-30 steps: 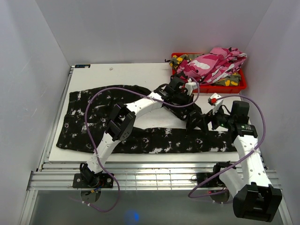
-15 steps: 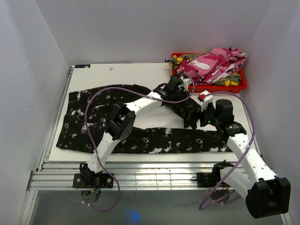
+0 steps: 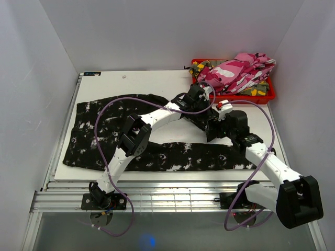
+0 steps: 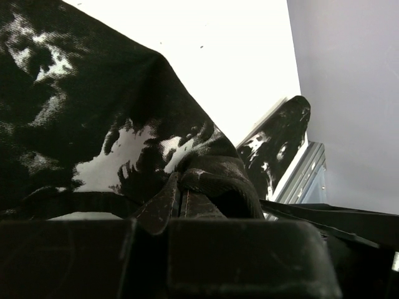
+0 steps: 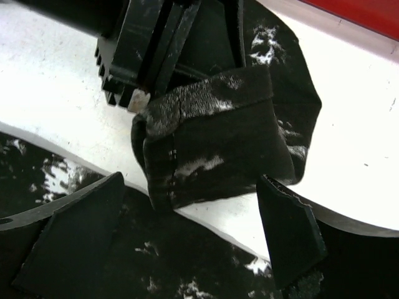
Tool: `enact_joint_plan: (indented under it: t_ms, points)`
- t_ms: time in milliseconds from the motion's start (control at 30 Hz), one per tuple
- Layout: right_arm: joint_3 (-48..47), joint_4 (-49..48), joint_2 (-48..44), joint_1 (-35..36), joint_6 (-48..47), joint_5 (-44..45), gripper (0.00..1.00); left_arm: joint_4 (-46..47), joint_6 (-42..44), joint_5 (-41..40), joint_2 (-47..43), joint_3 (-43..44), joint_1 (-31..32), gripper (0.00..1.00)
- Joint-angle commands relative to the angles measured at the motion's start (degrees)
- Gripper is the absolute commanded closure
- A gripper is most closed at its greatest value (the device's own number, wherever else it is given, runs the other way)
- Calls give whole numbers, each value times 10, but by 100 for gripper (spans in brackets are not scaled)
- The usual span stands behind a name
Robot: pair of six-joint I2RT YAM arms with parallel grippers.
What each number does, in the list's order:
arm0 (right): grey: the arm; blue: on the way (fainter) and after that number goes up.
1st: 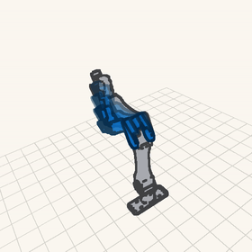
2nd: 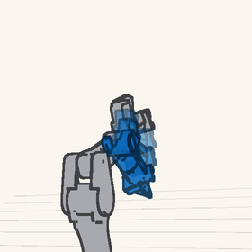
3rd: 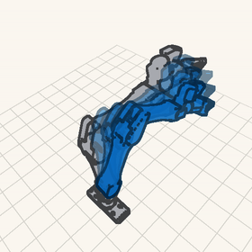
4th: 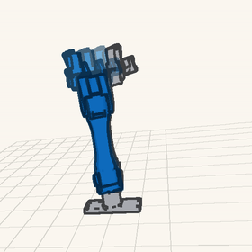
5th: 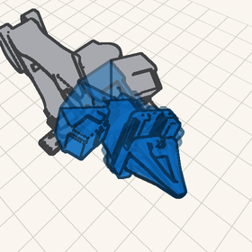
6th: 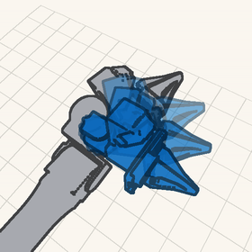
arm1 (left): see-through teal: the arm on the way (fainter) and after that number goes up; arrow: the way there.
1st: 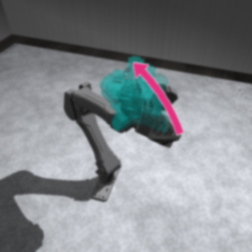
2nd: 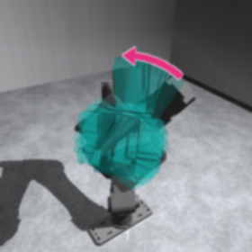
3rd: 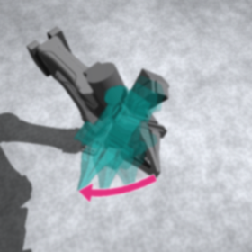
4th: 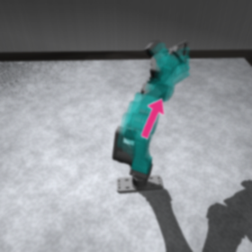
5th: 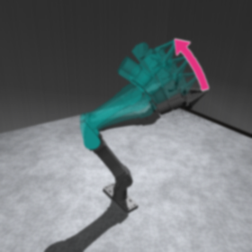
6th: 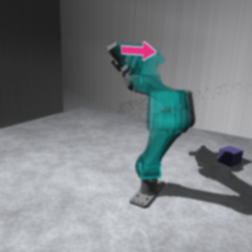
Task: Fold and stack the trousers
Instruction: Flatten the trousers out
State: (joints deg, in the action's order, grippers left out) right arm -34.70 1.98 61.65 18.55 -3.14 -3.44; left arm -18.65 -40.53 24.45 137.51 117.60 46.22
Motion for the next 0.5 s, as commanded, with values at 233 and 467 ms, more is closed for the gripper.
enact_joint_plan:
  t_ms: [233, 467]
  points:
    - [-3, -94, 60, 21, 27, 24, 4, 28, -31, 24, -27, 1, -3, 100]
    - [-2, -66, 23, -7, 6, 81, 89, 35, -36, 44, -63, -44, -15, 100]
